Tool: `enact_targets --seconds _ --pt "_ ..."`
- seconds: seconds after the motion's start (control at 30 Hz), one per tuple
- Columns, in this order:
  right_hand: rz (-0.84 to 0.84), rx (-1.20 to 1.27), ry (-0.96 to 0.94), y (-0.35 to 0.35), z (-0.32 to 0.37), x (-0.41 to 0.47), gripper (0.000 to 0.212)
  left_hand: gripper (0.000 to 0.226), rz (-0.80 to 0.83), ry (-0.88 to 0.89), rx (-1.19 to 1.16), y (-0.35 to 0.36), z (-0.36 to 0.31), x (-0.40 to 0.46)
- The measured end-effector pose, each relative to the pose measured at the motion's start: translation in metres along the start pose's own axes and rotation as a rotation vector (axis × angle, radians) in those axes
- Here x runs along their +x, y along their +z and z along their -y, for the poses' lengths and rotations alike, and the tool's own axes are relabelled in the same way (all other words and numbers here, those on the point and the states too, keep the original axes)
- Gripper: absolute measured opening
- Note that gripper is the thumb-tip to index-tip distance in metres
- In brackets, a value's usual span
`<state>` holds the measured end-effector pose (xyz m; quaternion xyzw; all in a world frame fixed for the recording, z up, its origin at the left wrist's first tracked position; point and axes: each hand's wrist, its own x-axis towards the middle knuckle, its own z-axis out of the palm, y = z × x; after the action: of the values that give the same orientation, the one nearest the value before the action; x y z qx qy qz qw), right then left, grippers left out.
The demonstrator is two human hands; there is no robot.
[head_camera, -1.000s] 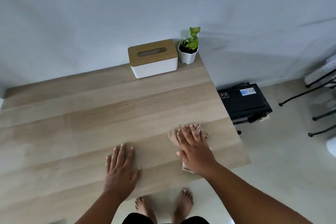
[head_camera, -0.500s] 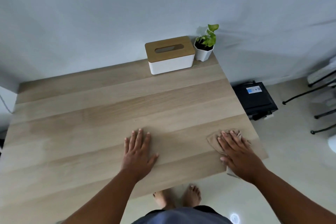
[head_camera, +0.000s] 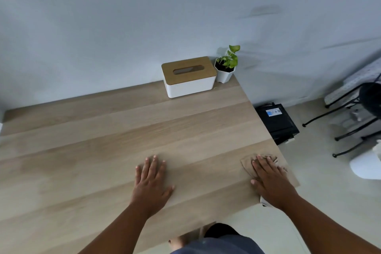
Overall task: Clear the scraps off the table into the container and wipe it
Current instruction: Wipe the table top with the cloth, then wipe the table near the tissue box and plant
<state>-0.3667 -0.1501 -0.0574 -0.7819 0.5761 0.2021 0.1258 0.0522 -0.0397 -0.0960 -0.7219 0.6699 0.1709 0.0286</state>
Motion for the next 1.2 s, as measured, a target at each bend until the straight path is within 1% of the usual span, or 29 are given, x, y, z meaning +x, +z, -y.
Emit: enact_targets --seconds 0.13,0.27,0.33,0.43,0.57,0.67,0.7,0.8,0.83,0.9,0.97,1.0,1.1,1.2 --pt "-0.036 0.061 0.057 0.002 0.009 0.001 0.069 0.088 -0.008 -0.018 -0.002 0.003 -0.004 0.001" --pt "-0.132 0.077 0.056 0.006 0.016 -0.001 0.076 0.086 -0.088 -0.001 -0.040 0.008 -0.005 0.001" --pt "-0.191 0.092 0.036 0.005 0.017 -0.001 0.075 0.085 -0.128 0.001 -0.043 0.012 -0.004 0.003" --pt "-0.286 0.125 0.018 0.005 0.014 0.003 0.063 0.084 -0.160 -0.008 -0.073 0.011 -0.005 0.005" --pt "-0.415 0.186 0.054 -0.009 0.009 0.025 0.044 0.079 -0.204 -0.043 -0.112 0.008 -0.008 0.013" --pt "-0.432 0.252 0.049 -0.029 0.016 0.051 0.035 0.071 -0.274 -0.083 -0.137 0.003 -0.009 0.025" --pt "-0.437 0.298 0.033 -0.036 0.019 0.062 0.033 0.073 -0.279 -0.104 -0.144 -0.002 -0.010 0.029" --pt "-0.392 0.535 -0.044 -0.060 0.032 0.100 0.023 0.079 -0.256 -0.219 -0.221 -0.024 -0.011 0.051" --pt "-0.373 0.613 -0.067 -0.068 0.038 0.113 0.023 0.078 -0.267 -0.277 -0.263 -0.032 -0.011 0.060" --pt "-0.375 0.737 -0.109 -0.087 0.051 0.140 0.032 0.082 -0.305 -0.374 -0.345 -0.050 -0.009 0.080" --pt "-0.385 0.840 -0.141 -0.106 0.061 0.167 0.041 0.088 -0.327 -0.418 -0.397 -0.069 -0.007 0.105" --pt "-0.374 0.882 -0.146 -0.116 0.066 0.180 0.045 0.088 -0.337 -0.415 -0.407 -0.079 -0.006 0.119" --pt "-0.354 0.976 -0.163 -0.142 0.075 0.214 0.057 0.075 -0.390 -0.372 -0.449 -0.101 -0.005 0.161" --pt "-0.378 1.021 -0.176 -0.163 0.079 0.242 0.065 0.076 -0.410 -0.332 -0.488 -0.124 -0.011 0.200"
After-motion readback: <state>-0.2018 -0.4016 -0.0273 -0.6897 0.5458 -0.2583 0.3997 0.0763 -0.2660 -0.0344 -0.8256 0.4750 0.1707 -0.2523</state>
